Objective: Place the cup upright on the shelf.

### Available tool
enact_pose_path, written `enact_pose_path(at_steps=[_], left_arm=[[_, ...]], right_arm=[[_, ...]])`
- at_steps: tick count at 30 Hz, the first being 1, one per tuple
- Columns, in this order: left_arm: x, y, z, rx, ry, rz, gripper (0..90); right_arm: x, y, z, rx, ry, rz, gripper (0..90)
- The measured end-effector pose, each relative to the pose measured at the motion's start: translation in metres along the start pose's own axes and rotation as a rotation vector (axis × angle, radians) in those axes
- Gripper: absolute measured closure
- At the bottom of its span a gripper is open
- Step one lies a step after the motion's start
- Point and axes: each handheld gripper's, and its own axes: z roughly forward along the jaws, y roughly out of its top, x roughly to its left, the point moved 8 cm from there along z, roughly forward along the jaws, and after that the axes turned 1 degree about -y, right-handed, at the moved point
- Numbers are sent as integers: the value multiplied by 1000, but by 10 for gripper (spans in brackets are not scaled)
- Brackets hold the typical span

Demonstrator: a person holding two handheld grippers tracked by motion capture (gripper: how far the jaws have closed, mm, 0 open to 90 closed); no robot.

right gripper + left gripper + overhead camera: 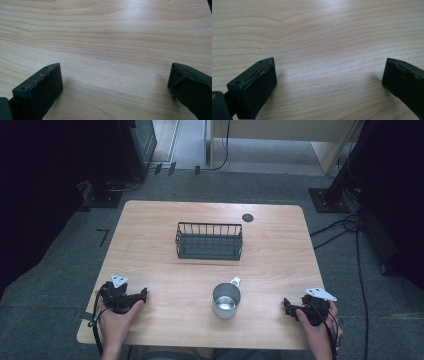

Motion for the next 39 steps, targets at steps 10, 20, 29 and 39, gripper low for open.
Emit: enact_pose_path(at_steps=[10,20,29,39], left_arm=[[-41,8,-8,-4,-57,42,1],[-102,28,-17,-57,-190,77,1],[-160,56,-30,-79,-296,182,2],[-205,77,-46,-116,-381,231,1]], right_arm=[[0,0,0,0,0,0,0],[0,0,0,0,0,0,0],[0,0,0,0,0,-1,0],[0,0,0,0,0,0,0]])
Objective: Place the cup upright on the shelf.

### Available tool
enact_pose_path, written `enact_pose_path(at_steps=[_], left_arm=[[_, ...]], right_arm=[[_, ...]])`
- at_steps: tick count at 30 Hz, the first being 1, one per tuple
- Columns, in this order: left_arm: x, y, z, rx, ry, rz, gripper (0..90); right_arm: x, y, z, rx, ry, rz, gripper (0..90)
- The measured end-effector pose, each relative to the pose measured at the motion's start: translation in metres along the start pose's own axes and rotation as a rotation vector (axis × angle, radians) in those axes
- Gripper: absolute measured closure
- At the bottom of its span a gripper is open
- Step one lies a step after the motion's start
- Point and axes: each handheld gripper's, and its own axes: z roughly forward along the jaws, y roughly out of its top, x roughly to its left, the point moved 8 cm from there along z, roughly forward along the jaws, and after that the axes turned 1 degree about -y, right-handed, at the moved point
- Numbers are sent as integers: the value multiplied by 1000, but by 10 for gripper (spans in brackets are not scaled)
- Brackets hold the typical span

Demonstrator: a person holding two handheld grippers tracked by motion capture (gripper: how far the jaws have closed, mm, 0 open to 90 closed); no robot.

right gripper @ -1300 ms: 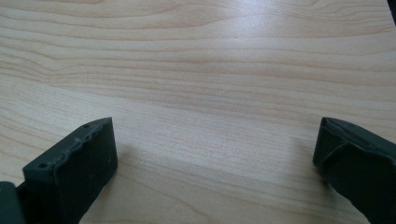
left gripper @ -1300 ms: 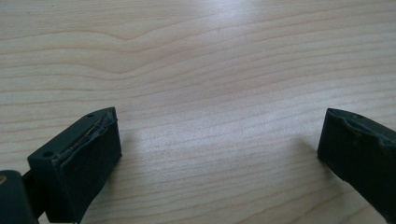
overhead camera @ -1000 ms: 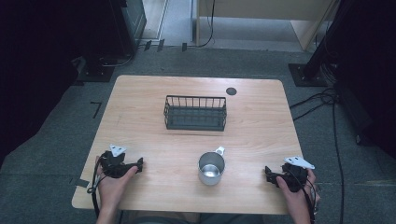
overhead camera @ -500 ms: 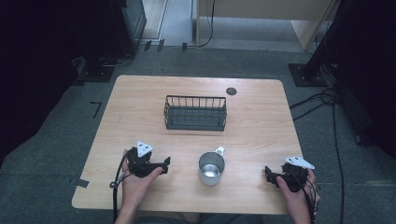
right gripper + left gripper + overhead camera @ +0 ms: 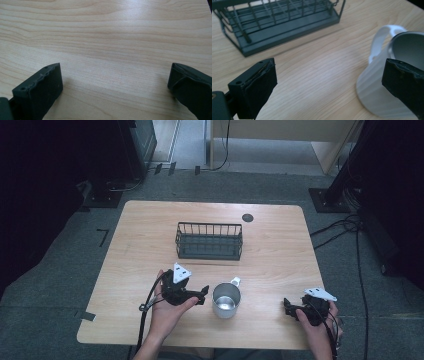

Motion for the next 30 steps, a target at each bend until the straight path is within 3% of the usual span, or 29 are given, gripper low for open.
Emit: enact_pose_path(at_steps=[7,20,30], left_arm=[[-26,8,1,-11,-54,26,1],[-73,4,9,11,-164,79,1],[-91,2,11,5,-127,92,1]], right_arm=[[0,0,0,0,0,0,0],[0,0,0,0,0,1,0],[0,0,0,0,0,1,0]])
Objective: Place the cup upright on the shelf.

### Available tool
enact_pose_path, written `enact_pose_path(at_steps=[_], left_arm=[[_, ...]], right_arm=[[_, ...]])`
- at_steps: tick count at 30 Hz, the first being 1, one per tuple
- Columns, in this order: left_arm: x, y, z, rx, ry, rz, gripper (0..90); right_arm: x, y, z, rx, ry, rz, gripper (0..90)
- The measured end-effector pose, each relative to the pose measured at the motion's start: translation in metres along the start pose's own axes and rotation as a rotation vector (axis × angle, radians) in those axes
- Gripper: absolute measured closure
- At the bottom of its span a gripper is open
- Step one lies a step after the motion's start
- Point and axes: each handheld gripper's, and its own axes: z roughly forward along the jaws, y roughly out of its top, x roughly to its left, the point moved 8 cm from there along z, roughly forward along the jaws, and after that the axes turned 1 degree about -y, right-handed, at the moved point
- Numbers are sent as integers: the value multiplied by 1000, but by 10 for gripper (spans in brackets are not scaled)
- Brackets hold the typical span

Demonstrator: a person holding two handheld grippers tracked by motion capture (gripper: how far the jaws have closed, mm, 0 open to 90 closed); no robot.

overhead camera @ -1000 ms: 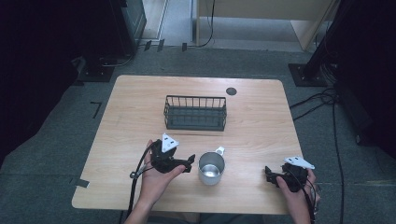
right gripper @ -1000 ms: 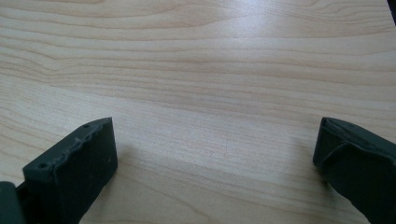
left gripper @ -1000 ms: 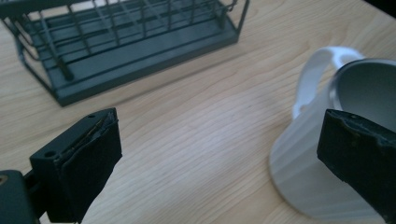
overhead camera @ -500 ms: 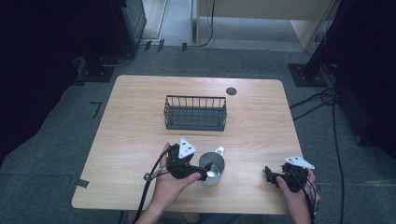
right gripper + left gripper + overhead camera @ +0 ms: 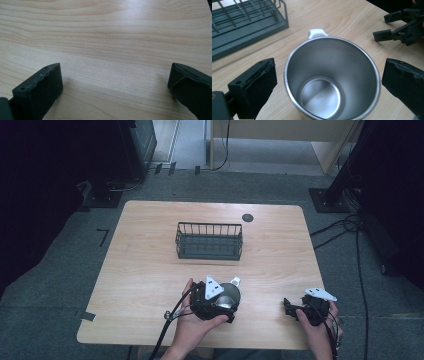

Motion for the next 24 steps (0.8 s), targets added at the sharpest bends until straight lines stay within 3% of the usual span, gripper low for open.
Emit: enact_pose_path(at_steps=[3,6,15,18,24], left_arm=[[-5,-2,1,7,11,6,1],[-7,-5,4,23,58,35,0],[-1,-15,21,63,125,46,0],[0,-21,26,82,113,43,20],[0,-25,28,62,81,61,74]], right_arm=[[0,0,0,0,0,0,0],[0,0,0,0,0,1,0],[0,0,0,0,0,0,0],[0,0,0,0,0,-1,0],[0,0,0,0,0,0,0]])
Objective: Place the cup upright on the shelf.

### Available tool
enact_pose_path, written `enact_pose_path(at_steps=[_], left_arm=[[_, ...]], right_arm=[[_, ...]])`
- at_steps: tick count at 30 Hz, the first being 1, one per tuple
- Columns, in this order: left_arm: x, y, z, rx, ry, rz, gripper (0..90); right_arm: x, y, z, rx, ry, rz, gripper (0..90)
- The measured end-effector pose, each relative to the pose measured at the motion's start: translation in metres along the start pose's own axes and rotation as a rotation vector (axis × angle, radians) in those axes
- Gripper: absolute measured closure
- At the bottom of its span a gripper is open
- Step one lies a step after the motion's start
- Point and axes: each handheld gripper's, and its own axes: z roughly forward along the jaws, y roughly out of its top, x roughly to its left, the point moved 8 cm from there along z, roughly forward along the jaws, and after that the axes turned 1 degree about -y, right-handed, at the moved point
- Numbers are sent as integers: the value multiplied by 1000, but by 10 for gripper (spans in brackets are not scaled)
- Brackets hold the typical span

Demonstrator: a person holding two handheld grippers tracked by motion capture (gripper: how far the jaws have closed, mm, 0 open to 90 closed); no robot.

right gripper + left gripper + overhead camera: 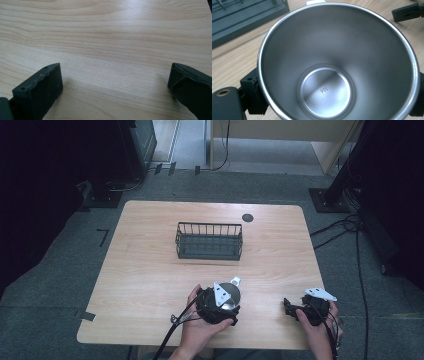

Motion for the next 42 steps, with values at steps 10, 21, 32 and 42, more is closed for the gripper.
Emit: enact_pose_path(at_steps=[10,21,32,42], left_arm=[[23,-3,-5,-2,-45,78,79],[70,6,-18,-27,-49,100,80],[108,30,-32,-46,-29,114,81],[123,57,-40,-74,-86,151,81]], right_arm=[[0,0,0,0,0,0,0],[0,0,0,0,0,0,0],[0,0,0,1,0,2,0],[0,0,0,0,0,3,0]])
